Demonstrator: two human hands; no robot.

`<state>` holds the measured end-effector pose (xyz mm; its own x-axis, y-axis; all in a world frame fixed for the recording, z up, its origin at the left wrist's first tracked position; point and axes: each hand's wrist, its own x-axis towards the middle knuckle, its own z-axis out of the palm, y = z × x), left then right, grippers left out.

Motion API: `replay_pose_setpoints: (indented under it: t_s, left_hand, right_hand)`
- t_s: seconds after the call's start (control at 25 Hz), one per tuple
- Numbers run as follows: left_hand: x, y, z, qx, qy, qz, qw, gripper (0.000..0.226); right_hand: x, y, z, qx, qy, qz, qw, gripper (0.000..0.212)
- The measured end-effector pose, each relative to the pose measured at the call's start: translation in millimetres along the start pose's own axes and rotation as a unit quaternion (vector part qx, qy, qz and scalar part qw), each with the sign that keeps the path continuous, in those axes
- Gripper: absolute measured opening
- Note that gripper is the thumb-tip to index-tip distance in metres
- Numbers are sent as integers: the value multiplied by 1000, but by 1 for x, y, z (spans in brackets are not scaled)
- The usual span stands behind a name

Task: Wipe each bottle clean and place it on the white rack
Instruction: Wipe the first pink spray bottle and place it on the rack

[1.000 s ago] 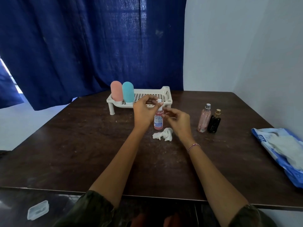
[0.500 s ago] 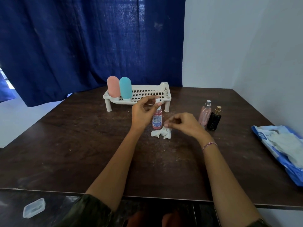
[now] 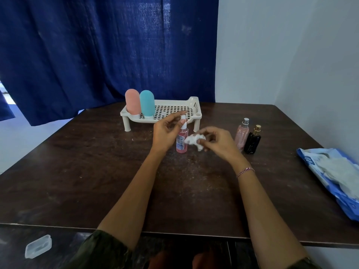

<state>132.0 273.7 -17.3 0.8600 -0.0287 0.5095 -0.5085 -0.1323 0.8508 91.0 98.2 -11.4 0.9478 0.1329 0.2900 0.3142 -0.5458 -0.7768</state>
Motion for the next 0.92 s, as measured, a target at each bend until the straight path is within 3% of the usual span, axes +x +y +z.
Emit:
replay_pose_setpoints:
  t_s: [0.16, 0.36, 0.48, 0.72, 0.92]
  left_hand:
    - [-1, -2, -1, -7, 0, -3, 1000, 29]
    - [1, -4, -2, -11, -5, -1, 1000, 22]
    - [1, -2, -4, -14, -22, 12, 1000, 21]
    - [1, 0, -5, 6, -33, 22, 999, 17]
    - [-2, 2, -4, 61, -11, 34, 997, 14]
  right_hand:
    - [4, -2, 8, 22, 124, -26, 992, 26]
    - [8, -3, 21, 46, 127, -20, 991, 23]
    - [11, -3, 29, 48, 148, -39, 987, 36]
    - [6, -13, 51, -67, 221, -155, 961, 22]
    - [3, -15, 55, -194, 242, -219, 925, 33]
